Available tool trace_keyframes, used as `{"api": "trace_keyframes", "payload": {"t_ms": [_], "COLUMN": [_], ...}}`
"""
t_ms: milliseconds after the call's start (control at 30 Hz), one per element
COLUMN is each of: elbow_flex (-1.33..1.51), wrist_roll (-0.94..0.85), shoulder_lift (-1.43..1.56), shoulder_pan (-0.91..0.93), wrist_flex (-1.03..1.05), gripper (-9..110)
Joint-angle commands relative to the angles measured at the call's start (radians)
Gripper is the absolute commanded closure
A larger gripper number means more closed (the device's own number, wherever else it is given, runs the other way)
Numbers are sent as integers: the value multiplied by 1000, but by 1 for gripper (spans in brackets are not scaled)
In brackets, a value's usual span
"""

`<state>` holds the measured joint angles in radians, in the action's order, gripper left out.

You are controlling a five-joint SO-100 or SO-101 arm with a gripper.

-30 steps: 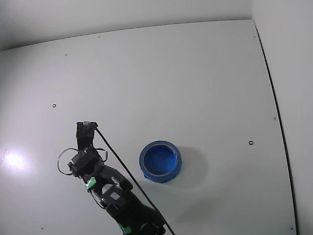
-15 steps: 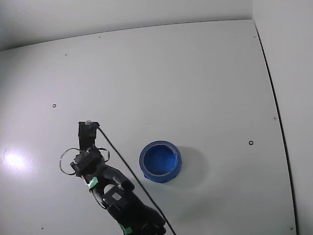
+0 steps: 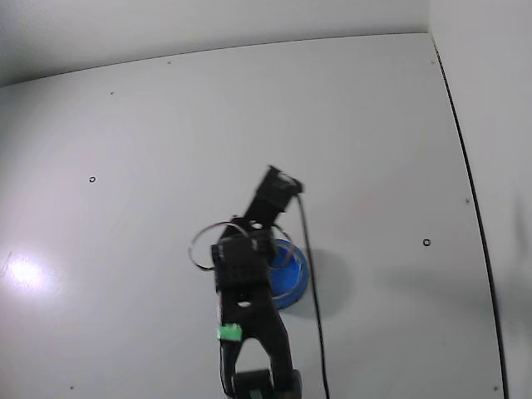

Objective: Grasp a block and put it in the bin.

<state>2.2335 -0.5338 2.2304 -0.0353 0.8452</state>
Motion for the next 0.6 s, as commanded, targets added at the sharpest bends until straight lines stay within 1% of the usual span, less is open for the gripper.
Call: {"api": "trace_keyframes", "payload": {"t_ms": [0, 167, 500, 567], "elbow_flex": [67, 178, 235, 235], "wrist_roll": [-14, -14, -3, -11], "shoulder_lift": [121, 123, 123, 123], "shoulder_pan": [123, 118, -40, -46], "wrist_flex": [-5, -5, -5, -5], "gripper": [101, 101, 101, 99]}}
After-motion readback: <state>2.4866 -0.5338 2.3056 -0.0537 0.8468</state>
